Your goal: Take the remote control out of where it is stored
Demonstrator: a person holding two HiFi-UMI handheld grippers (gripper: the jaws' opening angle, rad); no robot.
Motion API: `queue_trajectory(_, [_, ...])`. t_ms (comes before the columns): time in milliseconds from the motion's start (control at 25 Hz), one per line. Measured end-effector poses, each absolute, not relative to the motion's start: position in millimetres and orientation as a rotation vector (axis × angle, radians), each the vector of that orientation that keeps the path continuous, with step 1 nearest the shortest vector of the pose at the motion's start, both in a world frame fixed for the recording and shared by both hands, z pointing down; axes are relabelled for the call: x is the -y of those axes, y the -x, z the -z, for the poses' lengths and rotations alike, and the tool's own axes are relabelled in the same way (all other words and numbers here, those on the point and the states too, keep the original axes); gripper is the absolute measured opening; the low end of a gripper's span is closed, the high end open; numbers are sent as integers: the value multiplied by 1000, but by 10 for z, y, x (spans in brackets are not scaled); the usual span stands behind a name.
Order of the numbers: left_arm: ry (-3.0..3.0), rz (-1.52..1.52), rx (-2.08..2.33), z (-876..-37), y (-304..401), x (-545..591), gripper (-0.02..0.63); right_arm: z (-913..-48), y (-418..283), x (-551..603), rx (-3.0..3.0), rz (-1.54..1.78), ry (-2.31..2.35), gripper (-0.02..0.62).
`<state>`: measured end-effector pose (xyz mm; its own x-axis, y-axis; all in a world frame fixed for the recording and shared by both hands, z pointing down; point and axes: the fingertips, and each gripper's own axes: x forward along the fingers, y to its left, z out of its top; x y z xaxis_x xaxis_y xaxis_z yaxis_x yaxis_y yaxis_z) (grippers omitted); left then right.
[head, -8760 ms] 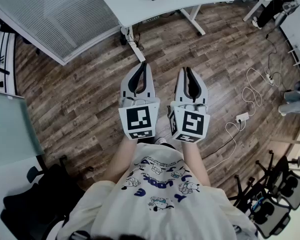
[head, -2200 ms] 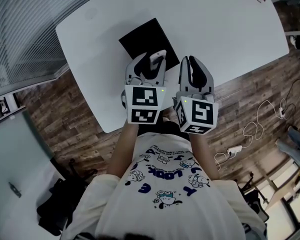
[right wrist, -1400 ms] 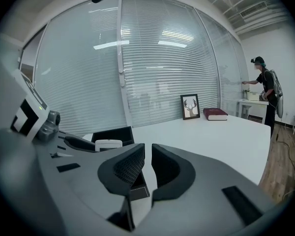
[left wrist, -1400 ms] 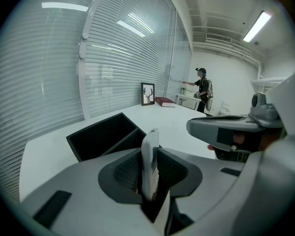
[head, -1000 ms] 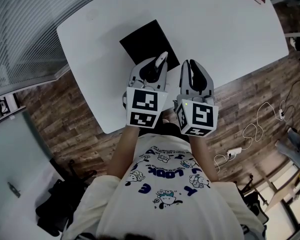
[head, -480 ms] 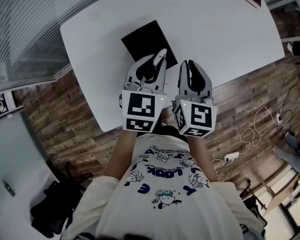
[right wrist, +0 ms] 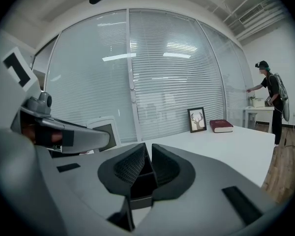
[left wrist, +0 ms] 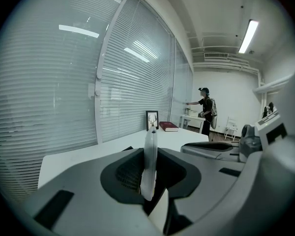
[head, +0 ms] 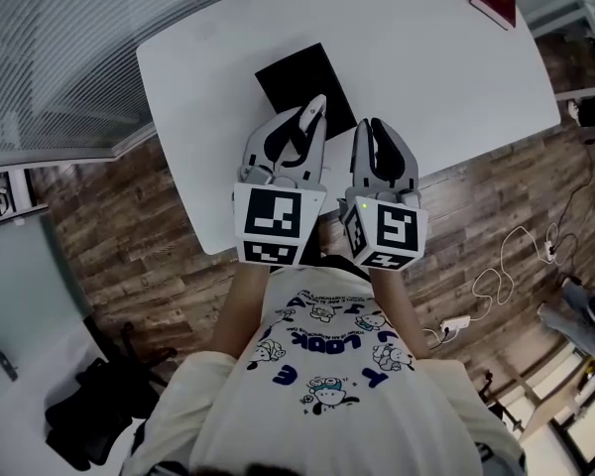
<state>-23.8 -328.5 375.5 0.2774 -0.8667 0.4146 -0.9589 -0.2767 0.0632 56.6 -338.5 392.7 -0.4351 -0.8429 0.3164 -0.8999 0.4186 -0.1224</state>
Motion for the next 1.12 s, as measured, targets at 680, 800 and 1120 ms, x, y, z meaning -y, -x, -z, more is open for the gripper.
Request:
queue_trajectory(680, [-2107,-383,1853,-3652,776,2807,78,-3756,-32,3073,2596,-353,-1359,61])
queue_trajectory(800, [-2065,-381,1886,-3699,860,2749,78,-3787,33,3040,2607,-357,-1322,61])
queue_trajectory(1120, [-1975,-380,1941,-3851,1066,2558,78,-3848,232,2921,2626,-358,-1250,61])
